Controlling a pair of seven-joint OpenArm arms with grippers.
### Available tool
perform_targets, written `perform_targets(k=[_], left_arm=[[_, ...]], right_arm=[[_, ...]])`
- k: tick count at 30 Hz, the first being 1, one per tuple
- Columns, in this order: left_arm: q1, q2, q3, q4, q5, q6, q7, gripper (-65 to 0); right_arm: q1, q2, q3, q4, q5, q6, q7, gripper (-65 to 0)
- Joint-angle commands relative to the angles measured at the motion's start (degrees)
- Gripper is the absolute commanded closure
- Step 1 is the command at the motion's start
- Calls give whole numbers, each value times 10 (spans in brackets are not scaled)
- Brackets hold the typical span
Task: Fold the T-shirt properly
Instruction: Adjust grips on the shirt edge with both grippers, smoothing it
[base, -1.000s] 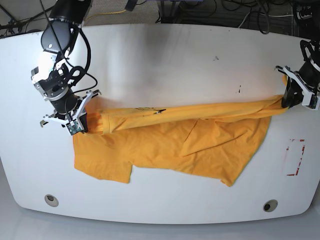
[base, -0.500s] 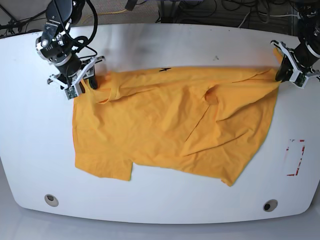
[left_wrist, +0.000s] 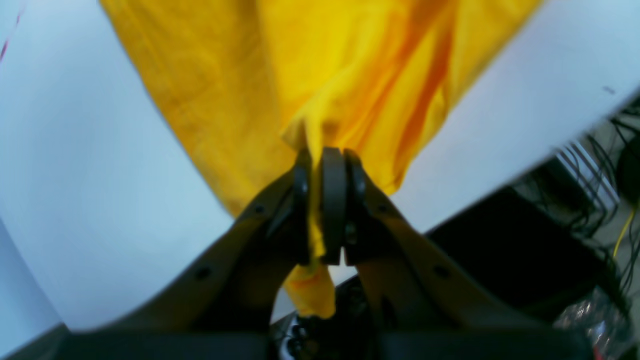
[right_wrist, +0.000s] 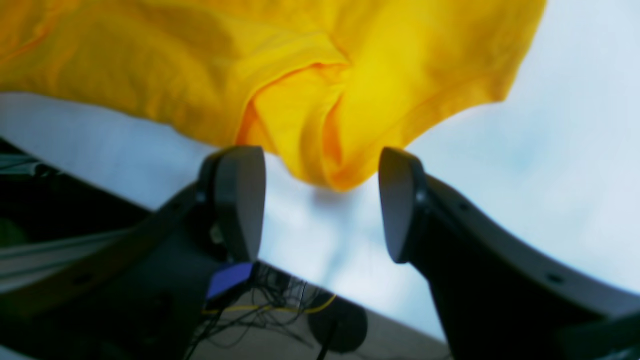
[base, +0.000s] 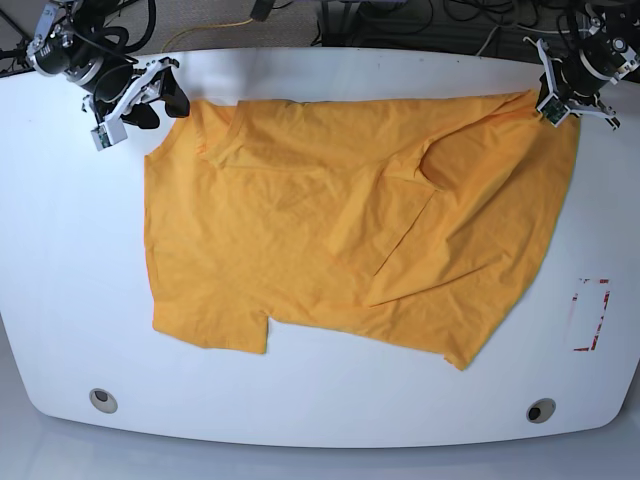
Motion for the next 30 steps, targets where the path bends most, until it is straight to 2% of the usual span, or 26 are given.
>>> perform_targets(k=[1,6,13,19,30], left_arm=[[-9,25,-37,10,8,6,-13,0],[-45,53,-56,10,8,6,-12,0],[-49,53,-55,10,8,6,-12,0],[-49,50,-57,10,9,6,-12,0],[-38,49,-56,8,10,6,-12,0]], right_arm=[[15,10,-1,11,10,3,10,-344],[80,13,-43,-14,-1,3,7,-344],[161,9,-129,-68,-51,3,6,-346],[173,7,-186,-123,-56,3,11,-346],[174,13,-190,-151,-57,3,30,-344]])
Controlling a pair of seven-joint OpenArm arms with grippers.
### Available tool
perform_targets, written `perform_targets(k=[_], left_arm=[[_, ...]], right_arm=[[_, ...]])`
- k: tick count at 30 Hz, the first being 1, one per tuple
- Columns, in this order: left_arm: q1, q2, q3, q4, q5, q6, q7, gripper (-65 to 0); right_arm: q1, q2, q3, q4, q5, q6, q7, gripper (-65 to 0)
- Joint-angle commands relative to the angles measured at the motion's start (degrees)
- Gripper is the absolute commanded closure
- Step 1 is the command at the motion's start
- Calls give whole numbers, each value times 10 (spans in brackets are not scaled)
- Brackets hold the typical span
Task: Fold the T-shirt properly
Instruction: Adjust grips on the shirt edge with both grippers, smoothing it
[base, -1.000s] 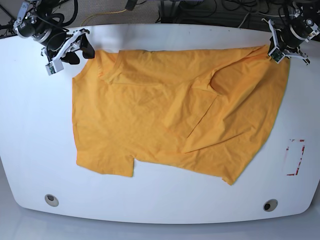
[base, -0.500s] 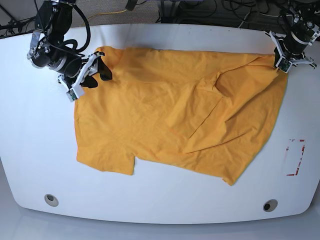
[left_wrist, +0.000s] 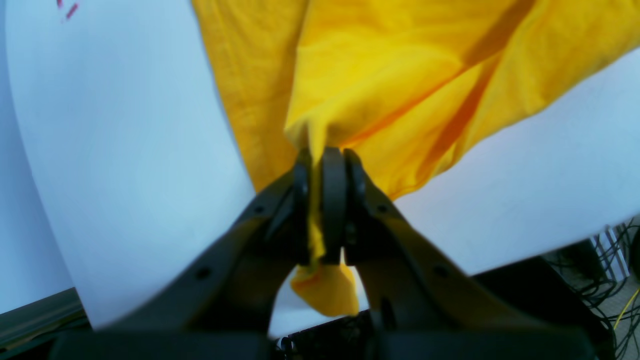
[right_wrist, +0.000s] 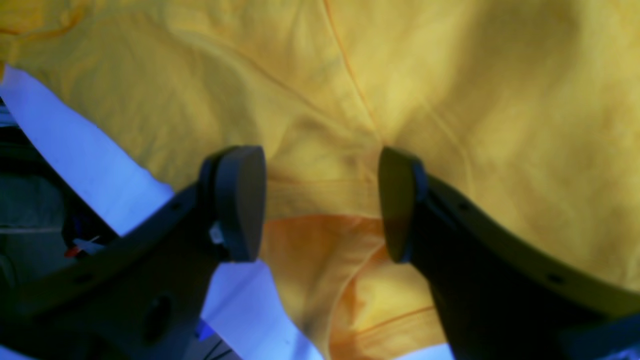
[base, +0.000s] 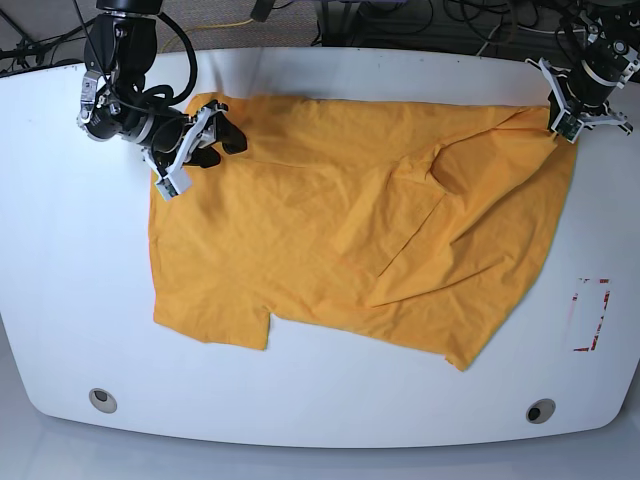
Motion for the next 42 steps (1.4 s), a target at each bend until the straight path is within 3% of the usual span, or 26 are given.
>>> perform_targets(k=[1,15,26,33,42], left_arm=[[3,-9,-5,8,-4,4,-11,0],[7,-9,-2,9,-4,4,-11,0],[7,-9,-2,8,-4,4,-11,0],[6,-10,-2,8,-4,4,-11,0],[6,-20,-1,7,-4,4,-11,0]], right_arm=[[5,7,3,8,12,4,12,-344],[15,-9,1,-20,-38,4,19,-344],[11,-26,0,-19,-9,4,-4,-344],[9,-25,0,-18,41,4,-13,-342],[12,-27,-1,-30,42,4,-17,-341]])
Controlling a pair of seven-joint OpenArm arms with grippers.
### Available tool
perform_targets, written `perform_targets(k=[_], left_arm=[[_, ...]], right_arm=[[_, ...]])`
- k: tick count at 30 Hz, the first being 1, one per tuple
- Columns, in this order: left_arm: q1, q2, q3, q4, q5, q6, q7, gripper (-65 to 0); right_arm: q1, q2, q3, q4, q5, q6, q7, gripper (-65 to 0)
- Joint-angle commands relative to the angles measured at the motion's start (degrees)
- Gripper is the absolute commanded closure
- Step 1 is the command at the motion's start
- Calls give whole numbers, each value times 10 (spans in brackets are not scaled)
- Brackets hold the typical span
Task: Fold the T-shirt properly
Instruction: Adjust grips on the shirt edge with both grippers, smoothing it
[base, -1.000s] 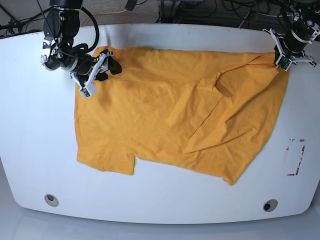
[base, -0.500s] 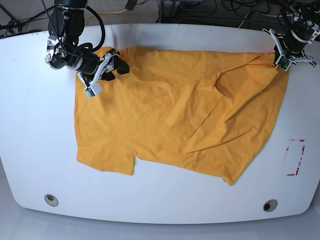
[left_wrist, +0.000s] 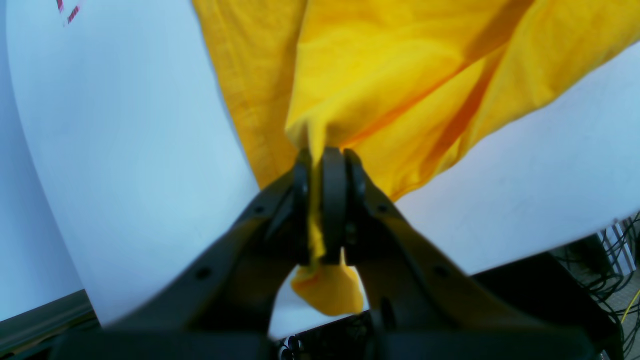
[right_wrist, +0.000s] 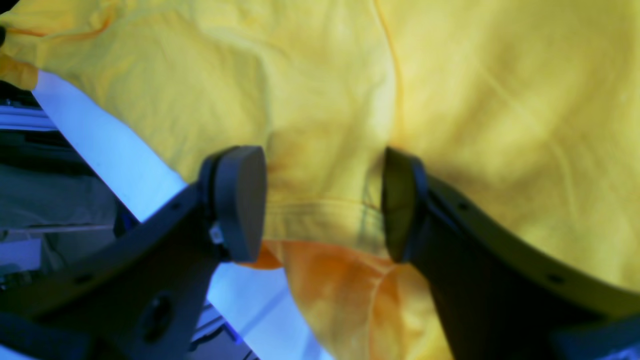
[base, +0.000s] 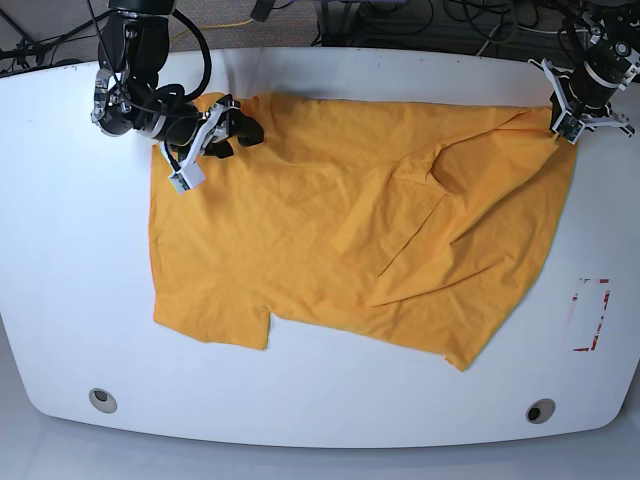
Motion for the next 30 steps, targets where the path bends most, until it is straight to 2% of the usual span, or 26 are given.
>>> perform_targets(k=[1,3,8,11,14,15,17,20,22,25,30], left_arm=[[3,-8,-4,8,-4,4,-10,0],[3,-8,-4,8,-4,4,-10,0],[2,-8,-4,8,-4,4,-10,0],[2,-8,-4,8,-4,4,-10,0],[2,-8,-3,8,-4,4,-10,0],[4,-9,-3,8,-4,4,-10,-19],[4,-9,1,8,-4,4,-10,-82],[6,-10,2,9,-4,4,-10,-208],[5,-10,2,8,-4,4,-10,-307],[7,-28,4,10,-12,4,-10,-397],[11,-32,-17,6,-76,4,-10,-419]], right_arm=[[6,4,2,8,14,4,5,-339],[7,4,2,7,14,4,5,-322],[8,-5,1,-3,15,4,5,-201],[8,-5,-28,-2,14,4,6,-173],[6,-4,-46,0,13,4,7,-57],[5,-4,-46,1,13,4,7,0],[5,-4,-46,1,14,4,7,0],[1,-3,-45,5,16,4,7,0],[-8,-2,-17,31,14,4,7,0],[-20,-2,16,67,14,4,3,0],[-30,31,31,97,14,4,3,0]])
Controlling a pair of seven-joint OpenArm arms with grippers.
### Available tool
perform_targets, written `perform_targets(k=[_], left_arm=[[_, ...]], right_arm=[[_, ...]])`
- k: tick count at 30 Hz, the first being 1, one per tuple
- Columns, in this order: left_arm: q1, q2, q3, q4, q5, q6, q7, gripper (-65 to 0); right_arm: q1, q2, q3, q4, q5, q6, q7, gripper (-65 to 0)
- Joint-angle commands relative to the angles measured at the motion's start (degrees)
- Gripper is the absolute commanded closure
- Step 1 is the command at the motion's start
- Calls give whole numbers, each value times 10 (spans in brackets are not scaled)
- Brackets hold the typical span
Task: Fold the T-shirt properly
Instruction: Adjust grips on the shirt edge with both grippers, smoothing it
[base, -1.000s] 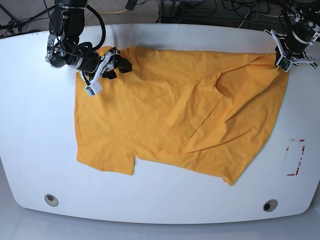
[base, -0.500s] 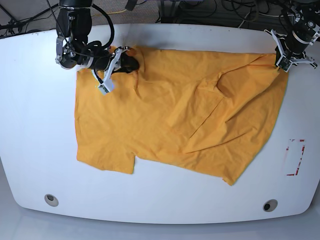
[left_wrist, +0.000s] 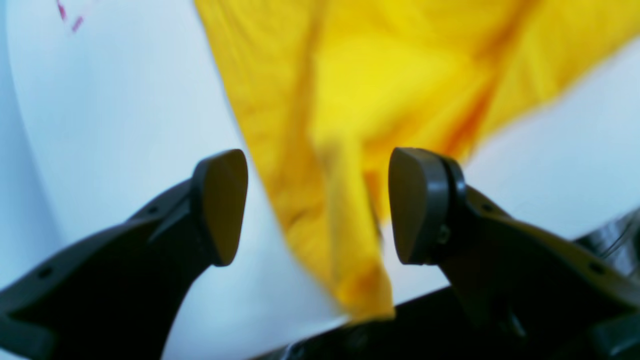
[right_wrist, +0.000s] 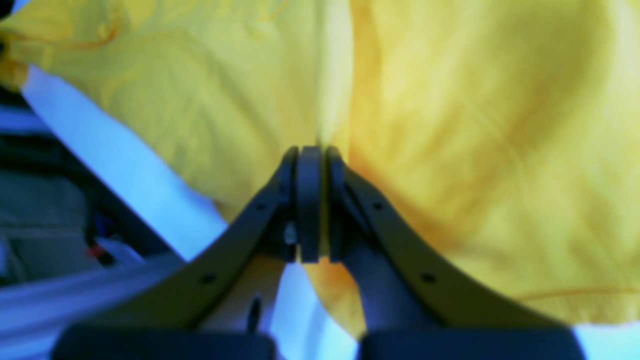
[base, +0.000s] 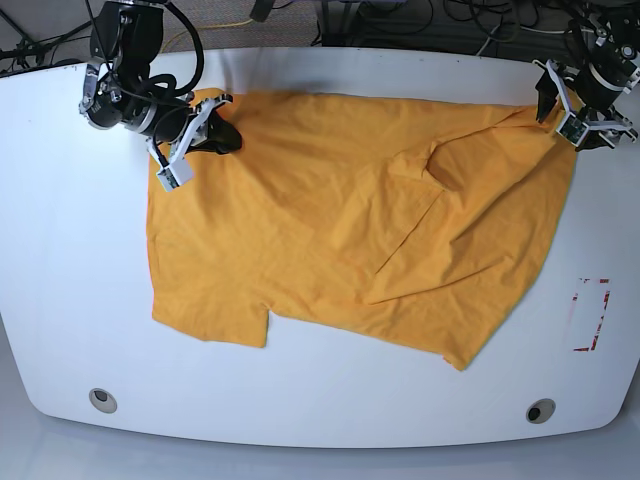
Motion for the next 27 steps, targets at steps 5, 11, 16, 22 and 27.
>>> perform_targets(k=[5,11,16,22,27], left_arm=[[7,-8,-57,1,-106,3,-4,-421],[2,-28,-82,-32,-180,3,73,-418],[-40,-27,-132,-108,-244,3,116,-418],[-79,-26,-188,-195,-249,3,169,-418],[-87,-28,-189,-255,-249,3,173,-417]], right_arm=[[1,26,9,15,10,3,8,0],[-1,26,9,16,10,3,9,0],[-1,20,6,16,12,3,10,0],[-1,23,8,16,10,3,11,0],[1,24,7,16,10,3,11,0]])
